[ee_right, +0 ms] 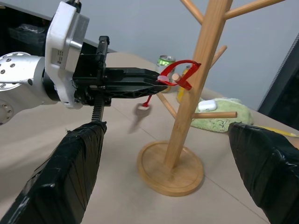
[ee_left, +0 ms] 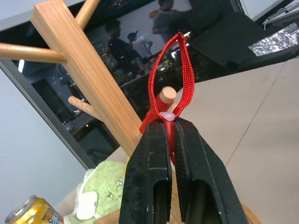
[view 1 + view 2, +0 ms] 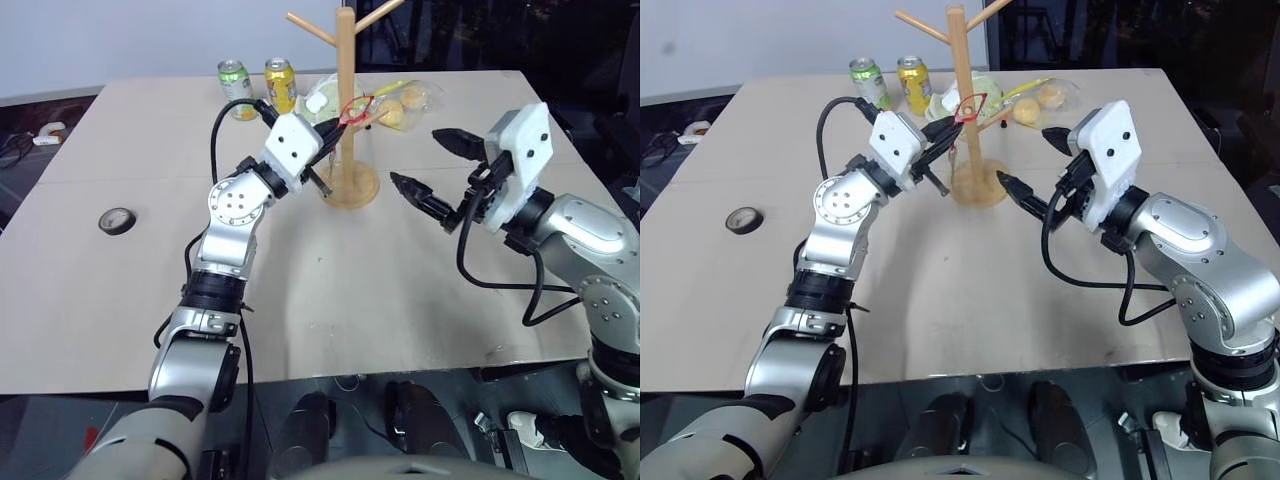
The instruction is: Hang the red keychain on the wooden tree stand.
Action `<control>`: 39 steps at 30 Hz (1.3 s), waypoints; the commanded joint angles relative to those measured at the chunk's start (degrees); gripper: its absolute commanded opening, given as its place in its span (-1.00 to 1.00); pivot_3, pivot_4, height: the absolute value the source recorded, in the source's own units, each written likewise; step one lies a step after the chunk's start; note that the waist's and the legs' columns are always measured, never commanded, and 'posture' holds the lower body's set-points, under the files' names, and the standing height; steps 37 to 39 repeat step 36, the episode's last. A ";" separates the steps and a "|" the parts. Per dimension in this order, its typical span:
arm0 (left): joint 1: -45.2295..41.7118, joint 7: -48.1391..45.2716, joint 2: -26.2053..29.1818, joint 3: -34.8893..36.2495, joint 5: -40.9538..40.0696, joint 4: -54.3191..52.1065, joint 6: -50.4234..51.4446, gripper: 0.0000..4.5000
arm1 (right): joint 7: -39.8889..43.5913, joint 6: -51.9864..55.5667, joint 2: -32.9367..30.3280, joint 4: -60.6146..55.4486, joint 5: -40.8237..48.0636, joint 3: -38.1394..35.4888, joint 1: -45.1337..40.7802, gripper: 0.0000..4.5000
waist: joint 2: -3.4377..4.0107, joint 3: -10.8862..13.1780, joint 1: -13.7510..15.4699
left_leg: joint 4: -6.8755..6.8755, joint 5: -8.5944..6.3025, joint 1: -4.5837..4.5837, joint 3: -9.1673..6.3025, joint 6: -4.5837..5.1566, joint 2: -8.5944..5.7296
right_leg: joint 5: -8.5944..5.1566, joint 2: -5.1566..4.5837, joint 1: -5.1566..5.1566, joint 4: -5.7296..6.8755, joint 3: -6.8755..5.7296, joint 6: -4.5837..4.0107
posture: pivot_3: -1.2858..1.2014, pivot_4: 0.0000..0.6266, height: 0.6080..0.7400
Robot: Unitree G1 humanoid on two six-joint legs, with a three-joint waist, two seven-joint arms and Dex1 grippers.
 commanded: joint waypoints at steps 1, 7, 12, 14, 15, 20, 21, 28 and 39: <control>-1.73 1.46 0.46 0.07 1.20 0.35 -0.77 -0.99 | -0.67 -0.03 -0.15 -2.94 0.61 -2.00 -0.87 1.00 | 0.00 0.00 0.01 | 0.00 0.00 0.00 0.00 0.00 0.00 | 0.00 0.00 0.00 0.00 0.00 0.00 | 0.03 -0.52 1.00; -2.59 2.97 0.97 -0.85 4.27 2.21 0.97 -0.99 | -0.96 0.09 -0.19 -3.16 0.82 -2.25 -0.85 1.00 | 0.00 0.00 0.05 | 0.00 0.00 -0.01 0.00 0.00 0.00 | 0.00 0.01 0.00 0.00 0.00 0.00 | 0.03 -0.52 1.00; -2.51 3.50 1.21 -0.91 5.35 2.47 1.59 -0.99 | -1.01 0.07 -0.21 -3.27 0.83 -2.35 -0.69 1.00 | 0.00 0.00 0.00 | -0.01 0.00 -0.01 -0.01 0.00 0.00 | 0.00 0.00 0.00 -0.01 0.00 0.00 | 0.03 -0.52 1.00; -2.15 2.91 1.52 -0.68 5.00 2.28 1.96 -0.69 | -1.00 -0.02 -0.19 -3.23 0.78 -2.32 -0.66 1.00 | 0.00 0.00 0.01 | 0.00 0.00 -0.01 -0.01 0.00 0.00 | 0.00 0.00 0.00 -0.01 0.00 0.00 | 0.03 -0.52 1.00; -1.92 2.67 1.75 -0.55 4.89 2.15 2.24 -0.61 | -0.96 -0.10 -0.18 -3.21 0.74 -2.31 -0.62 1.00 | 0.00 0.00 0.00 | 0.00 0.00 -0.01 -0.01 0.00 0.00 | 0.00 0.00 0.00 0.00 0.00 0.00 | 0.03 -0.52 1.00; -0.68 1.36 3.04 0.60 3.25 0.54 4.42 0.12 | -0.69 -0.53 -0.01 -2.85 0.60 -2.12 -0.53 1.00 | 0.00 0.00 -0.06 | -0.01 0.00 0.00 -0.01 0.00 0.00 | 0.00 0.01 0.00 0.00 0.00 0.00 | 0.03 -0.52 1.00; -0.38 0.59 2.81 1.01 1.86 -0.19 5.45 0.38 | -0.57 -0.61 -0.01 -2.72 0.57 -2.07 -0.52 1.00 | 0.00 0.00 -0.06 | 0.00 0.00 0.00 0.00 0.00 0.00 | 0.00 0.01 0.00 0.00 0.00 0.00 | 0.03 -0.52 1.00; 1.46 -11.36 8.28 5.28 -12.65 -9.13 26.45 0.95 | 3.47 -1.76 -3.06 -0.84 0.14 -3.36 0.80 1.00 | 0.00 0.00 -0.23 | 0.00 0.00 -0.02 -0.02 0.00 0.01 | 0.00 0.00 -0.01 -0.01 -0.01 0.00 | 0.03 -0.52 1.00; 0.42 -30.61 28.22 7.34 -24.40 -11.11 49.65 0.95 | 11.88 -3.79 -9.46 4.47 1.03 -6.77 1.36 1.00 | 0.07 0.05 -1.59 | -0.05 0.00 0.04 0.00 0.01 0.09 | -0.06 0.15 -0.01 0.01 -0.01 0.05 | 0.03 -0.52 1.00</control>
